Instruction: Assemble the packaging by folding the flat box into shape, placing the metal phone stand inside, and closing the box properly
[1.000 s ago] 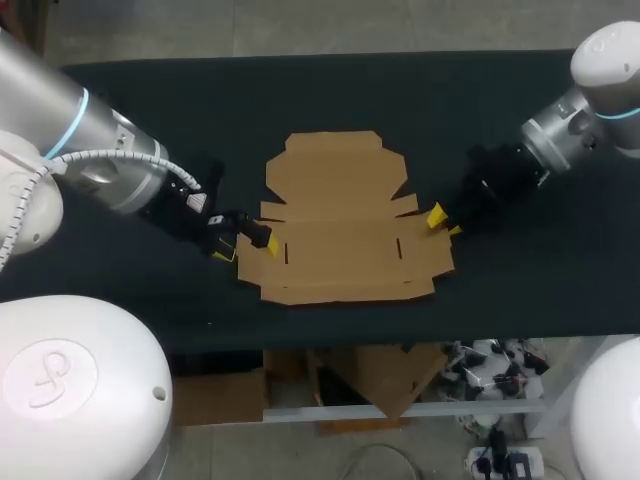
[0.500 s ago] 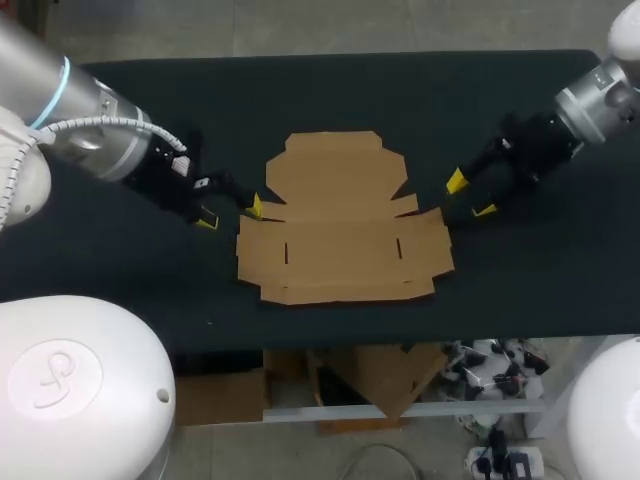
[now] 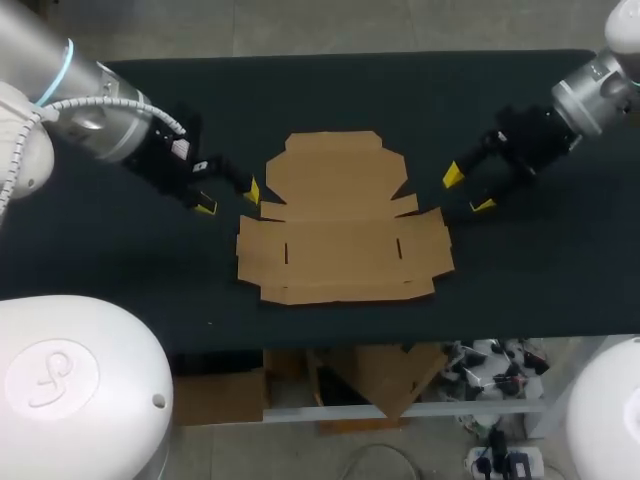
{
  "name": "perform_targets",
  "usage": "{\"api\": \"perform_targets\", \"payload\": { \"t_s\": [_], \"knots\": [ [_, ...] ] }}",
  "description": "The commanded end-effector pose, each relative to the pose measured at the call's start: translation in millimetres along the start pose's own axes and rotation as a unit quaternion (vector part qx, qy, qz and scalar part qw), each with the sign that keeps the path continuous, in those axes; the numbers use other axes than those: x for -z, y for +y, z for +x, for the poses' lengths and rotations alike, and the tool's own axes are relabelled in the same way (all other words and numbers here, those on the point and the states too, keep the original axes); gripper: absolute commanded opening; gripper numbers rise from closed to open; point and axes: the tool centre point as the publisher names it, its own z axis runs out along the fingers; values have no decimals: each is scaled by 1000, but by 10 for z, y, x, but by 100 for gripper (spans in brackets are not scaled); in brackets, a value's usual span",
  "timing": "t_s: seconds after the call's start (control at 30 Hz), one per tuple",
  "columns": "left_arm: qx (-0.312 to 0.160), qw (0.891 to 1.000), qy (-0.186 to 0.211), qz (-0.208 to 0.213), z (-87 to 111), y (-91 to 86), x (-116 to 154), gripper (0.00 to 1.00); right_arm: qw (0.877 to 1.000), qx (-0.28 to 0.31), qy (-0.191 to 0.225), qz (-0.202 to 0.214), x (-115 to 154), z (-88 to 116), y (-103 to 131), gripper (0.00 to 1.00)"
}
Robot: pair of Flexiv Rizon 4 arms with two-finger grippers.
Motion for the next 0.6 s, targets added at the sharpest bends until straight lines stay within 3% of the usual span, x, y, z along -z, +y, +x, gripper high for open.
{"api": "perform_targets", "payload": {
  "t_s": [0.03, 0.3, 0.37, 0.47, 0.5, 0.53, 0.6],
  "knots": [
    [2, 1000, -3, -5, -41, -87, 28, 100, 1000, -7, -4, -8, -12, 0, 7, 100],
    [12, 1000, -8, -9, -164, -259, -10, 100, 1000, -12, -12, -23, -1, -15, 154, 100],
    [20, 999, -26, -3, -207, -310, -38, 100, 999, -17, -30, -34, -13, 6, 203, 100],
    [23, 999, -30, -2, -247, -364, -58, 100, 998, -5, -47, -47, -12, 33, 235, 85],
    [24, 999, -33, 0, -265, -385, -67, 75, 997, -3, -50, -52, -18, 41, 250, 70],
    [25, 999, -33, 0, -278, -399, -70, 47, 997, 1, -54, -57, -24, 48, 258, 45],
    [26, 999, -32, 0, -300, -422, -78, 0, 996, 2, -60, -68, -34, 50, 277, 15]
  ]
}}
